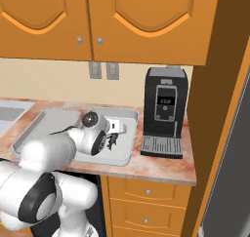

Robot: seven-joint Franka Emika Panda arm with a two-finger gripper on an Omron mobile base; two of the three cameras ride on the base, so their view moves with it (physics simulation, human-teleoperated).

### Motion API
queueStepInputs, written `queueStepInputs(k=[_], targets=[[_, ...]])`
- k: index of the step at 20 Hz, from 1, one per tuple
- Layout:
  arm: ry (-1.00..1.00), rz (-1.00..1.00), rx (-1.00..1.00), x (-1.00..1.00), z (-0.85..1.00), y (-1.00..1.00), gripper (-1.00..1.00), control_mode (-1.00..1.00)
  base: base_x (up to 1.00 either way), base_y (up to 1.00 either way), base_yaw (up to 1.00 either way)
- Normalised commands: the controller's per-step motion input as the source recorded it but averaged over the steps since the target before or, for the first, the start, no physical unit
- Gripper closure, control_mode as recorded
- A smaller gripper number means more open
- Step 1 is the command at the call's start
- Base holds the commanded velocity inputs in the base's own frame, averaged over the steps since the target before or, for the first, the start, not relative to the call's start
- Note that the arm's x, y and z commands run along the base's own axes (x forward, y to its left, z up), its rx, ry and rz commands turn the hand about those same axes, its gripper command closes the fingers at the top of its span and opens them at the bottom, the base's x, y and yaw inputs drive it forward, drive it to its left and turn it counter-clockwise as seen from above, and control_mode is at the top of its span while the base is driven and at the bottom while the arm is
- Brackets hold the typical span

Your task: Place one cucumber and one fish in each tupperware on the nearby counter, to pack two identical lunches.

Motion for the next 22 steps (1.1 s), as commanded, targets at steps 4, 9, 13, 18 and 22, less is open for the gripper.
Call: queueStepInputs(k=[4,9,13,18,22], targets=[[0.02,0.0,0.01,-0.72,1.0,-0.04,-1.0,-1.0,0.0,0.0,0.0],[0.13,0.0,0.01,-0.81,0.96,-0.02,-1.0,-1.0,0.0,0.0,0.0],[0.0,0.0,0.03,-1.0,0.58,0.0,-1.0,-1.0,0.0,0.0,0.0],[-0.04,0.0,0.02,-1.0,0.66,0.05,-1.0,-1.0,0.0,0.0,0.0],[-0.01,0.02,-0.01,-1.0,0.63,0.14,-1.0,-1.0,0.0,0.0,0.0]])
